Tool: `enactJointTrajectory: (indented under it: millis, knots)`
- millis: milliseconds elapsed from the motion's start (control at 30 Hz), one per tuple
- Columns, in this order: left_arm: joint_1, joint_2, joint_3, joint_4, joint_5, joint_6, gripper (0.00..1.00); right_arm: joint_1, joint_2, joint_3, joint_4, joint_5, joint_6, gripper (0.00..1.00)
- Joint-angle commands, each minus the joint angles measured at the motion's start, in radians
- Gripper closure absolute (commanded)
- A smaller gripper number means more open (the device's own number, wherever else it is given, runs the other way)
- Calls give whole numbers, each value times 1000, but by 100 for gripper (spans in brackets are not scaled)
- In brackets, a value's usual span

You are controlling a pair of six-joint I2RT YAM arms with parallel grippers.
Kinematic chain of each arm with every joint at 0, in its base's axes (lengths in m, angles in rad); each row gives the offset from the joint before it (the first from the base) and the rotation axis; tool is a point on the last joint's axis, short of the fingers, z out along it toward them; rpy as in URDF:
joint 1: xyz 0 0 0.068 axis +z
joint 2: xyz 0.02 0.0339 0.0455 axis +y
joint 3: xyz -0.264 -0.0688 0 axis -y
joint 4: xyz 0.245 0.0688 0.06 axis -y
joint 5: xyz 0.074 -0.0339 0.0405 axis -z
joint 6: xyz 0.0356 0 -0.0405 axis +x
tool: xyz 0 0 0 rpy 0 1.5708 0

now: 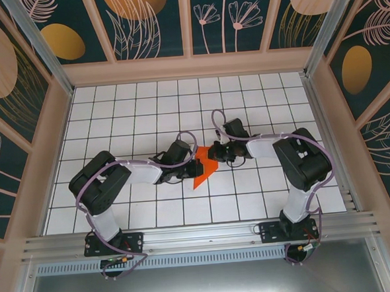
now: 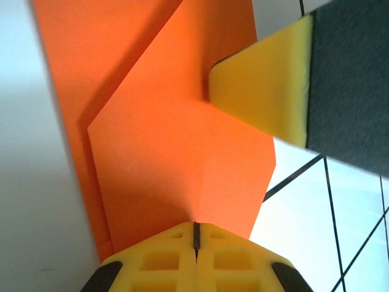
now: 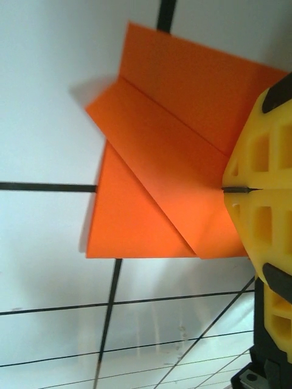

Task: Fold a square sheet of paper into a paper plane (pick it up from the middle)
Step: Fourth fold the wing at the center of the table, then turn over the paper at the center of the table.

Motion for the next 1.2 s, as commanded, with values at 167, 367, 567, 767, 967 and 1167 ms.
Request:
enactJointTrajectory:
  millis: [167,367,567,767,967,1167]
  knots:
    - [-2,23,-37,-81,-37,23,100,-90,77,87,-10,65,23,100]
    - [-2,21,-45,-72,-16,29,100,-158,120,162,-70,112,21,100]
    - [-2,9,-33,-62,-12,32,100,-166,50,169,-95,92,13,100]
    - [-2,-99,16,-33,-56,-5,70,-131,-129,24,-26,33,77,74]
    - [2,-260,5,-83,-246,-20,33,-72,-252,-115,66,24,185,47]
    - [23,-397,-74,-109,-391,-9,11,0,-271,-163,125,59,275,40]
